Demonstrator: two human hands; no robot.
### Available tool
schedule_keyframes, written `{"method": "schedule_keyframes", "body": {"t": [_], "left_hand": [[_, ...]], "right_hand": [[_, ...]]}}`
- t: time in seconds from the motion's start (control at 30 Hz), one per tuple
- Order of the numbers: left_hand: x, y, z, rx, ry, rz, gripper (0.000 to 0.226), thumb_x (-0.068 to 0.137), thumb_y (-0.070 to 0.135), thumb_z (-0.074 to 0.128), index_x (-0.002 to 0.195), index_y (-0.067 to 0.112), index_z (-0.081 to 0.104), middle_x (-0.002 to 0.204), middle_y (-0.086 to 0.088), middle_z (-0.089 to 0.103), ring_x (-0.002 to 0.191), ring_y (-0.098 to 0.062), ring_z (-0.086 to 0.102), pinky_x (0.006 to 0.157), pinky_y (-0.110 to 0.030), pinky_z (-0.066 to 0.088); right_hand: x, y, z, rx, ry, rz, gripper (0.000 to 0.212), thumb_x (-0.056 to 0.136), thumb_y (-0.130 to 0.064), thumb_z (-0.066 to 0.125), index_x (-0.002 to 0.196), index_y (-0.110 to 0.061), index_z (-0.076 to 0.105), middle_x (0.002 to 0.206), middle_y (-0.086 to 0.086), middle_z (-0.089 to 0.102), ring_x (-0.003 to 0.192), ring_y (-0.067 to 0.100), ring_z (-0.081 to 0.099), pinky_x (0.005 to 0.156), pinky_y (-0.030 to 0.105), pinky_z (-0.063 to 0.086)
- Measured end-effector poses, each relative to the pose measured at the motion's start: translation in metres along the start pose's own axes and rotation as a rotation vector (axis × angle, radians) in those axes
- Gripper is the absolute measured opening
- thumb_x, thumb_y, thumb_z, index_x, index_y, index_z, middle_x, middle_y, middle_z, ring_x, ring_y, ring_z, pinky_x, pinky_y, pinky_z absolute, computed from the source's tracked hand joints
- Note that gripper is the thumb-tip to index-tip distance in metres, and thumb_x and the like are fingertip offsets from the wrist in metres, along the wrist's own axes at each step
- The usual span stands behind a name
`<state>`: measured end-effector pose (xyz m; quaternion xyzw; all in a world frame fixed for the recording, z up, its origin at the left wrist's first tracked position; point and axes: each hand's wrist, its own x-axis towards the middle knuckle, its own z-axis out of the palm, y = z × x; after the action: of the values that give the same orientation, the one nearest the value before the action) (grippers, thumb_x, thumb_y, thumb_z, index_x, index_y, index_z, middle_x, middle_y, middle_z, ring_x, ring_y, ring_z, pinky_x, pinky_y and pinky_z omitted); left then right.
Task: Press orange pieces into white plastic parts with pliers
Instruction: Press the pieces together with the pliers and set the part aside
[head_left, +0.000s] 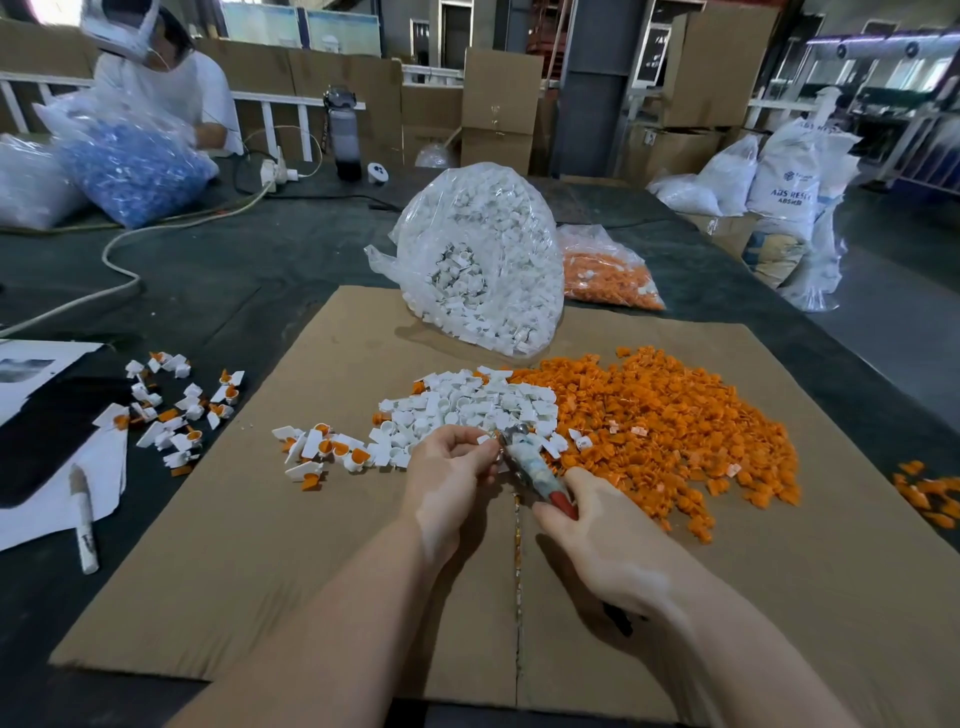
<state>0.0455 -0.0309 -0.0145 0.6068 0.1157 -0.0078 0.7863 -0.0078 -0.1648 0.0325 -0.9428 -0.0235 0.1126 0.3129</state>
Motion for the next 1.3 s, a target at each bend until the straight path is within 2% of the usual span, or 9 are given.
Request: {"method": "schedule_keyframes", "body": {"t": [0.23,0.43,0.57,0.63,0.73,0.83,0.97,1.07,1.3], "left_hand": [[0.0,0.0,0.0,0.011,0.01,0.009,0.007,0.089,0.001,0.057,0.085,0.008,0.058,0.063,-0.007,0.059,0.054,-0.013,0.053,0.051,-0.025,0.048],[0.001,-0.003,-0.001,0.028,0.063,0.068,0.008,0.087,0.007,0.063,0.094,0.006,0.059,0.059,0.001,0.063,0.059,-0.014,0.057,0.064,-0.033,0.049],[-0.003,-0.005,-0.001,0.335,0.027,0.248,0.006,0.088,0.012,0.063,0.092,0.017,0.064,0.073,0.0,0.061,0.067,-0.006,0.054,0.061,-0.006,0.04],[-0.003,-0.007,0.0,0.436,0.027,0.289,0.012,0.09,0.015,0.059,0.097,0.022,0.066,0.09,0.003,0.063,0.08,-0.001,0.054,0.063,0.004,0.034],[-0.004,-0.007,0.001,0.498,0.034,0.305,0.02,0.093,0.017,0.055,0.108,0.021,0.067,0.102,0.011,0.06,0.097,0.001,0.05,0.068,0.011,0.028],[-0.004,-0.006,0.001,0.505,0.014,0.314,0.022,0.094,0.016,0.053,0.11,0.022,0.068,0.105,0.013,0.059,0.101,0.002,0.048,0.071,0.011,0.028],[-0.001,-0.007,0.001,0.49,0.004,0.303,0.019,0.093,0.015,0.056,0.106,0.021,0.067,0.091,0.014,0.06,0.083,0.006,0.054,0.067,0.007,0.033],[0.001,-0.003,0.003,0.46,0.013,0.29,0.008,0.088,0.012,0.061,0.092,0.018,0.064,0.074,0.006,0.059,0.072,-0.003,0.056,0.061,-0.002,0.038],[-0.003,0.001,-0.005,0.538,-0.085,0.309,0.02,0.085,0.004,0.06,0.093,0.02,0.07,0.084,0.018,0.062,0.083,0.007,0.056,0.071,0.003,0.036]], "right_hand": [[-0.001,0.011,0.011,0.054,0.142,-0.012,0.026,0.088,-0.049,0.052,0.08,-0.026,0.044,0.079,-0.011,0.046,0.068,0.006,0.043,0.057,0.024,0.033],[0.008,0.029,0.001,0.116,0.46,0.037,0.027,0.079,-0.047,0.065,0.084,-0.028,0.048,0.085,-0.01,0.052,0.075,0.004,0.048,0.058,0.023,0.034],[0.025,0.05,-0.014,-0.233,0.633,0.12,0.053,0.079,-0.051,0.065,0.114,-0.013,0.055,0.108,0.007,0.054,0.104,0.024,0.049,0.084,0.035,0.039],[0.032,0.059,-0.018,-0.413,0.657,0.128,0.06,0.079,-0.056,0.062,0.118,-0.011,0.055,0.11,0.008,0.054,0.106,0.025,0.05,0.087,0.034,0.039],[0.039,0.069,-0.019,-0.512,0.626,0.139,0.064,0.079,-0.063,0.055,0.117,-0.012,0.056,0.11,0.007,0.054,0.106,0.024,0.05,0.087,0.034,0.039],[0.039,0.069,-0.018,-0.633,0.623,0.178,0.062,0.083,-0.063,0.049,0.119,-0.013,0.058,0.118,0.01,0.055,0.113,0.028,0.049,0.102,0.041,0.03],[0.041,0.055,-0.004,-0.486,0.829,-0.245,0.034,0.078,-0.023,0.075,0.105,-0.003,0.067,0.103,0.017,0.064,0.097,0.035,0.061,0.088,0.05,0.044],[0.042,0.035,0.014,-0.275,0.735,-0.531,0.022,0.077,0.0,0.071,0.099,-0.005,0.069,0.094,0.01,0.066,0.088,0.029,0.062,0.077,0.041,0.052],[0.045,0.025,0.032,-0.07,0.655,-0.579,0.01,0.074,0.003,0.073,0.079,-0.005,0.069,0.075,0.004,0.066,0.074,0.024,0.061,0.066,0.039,0.053]]}}
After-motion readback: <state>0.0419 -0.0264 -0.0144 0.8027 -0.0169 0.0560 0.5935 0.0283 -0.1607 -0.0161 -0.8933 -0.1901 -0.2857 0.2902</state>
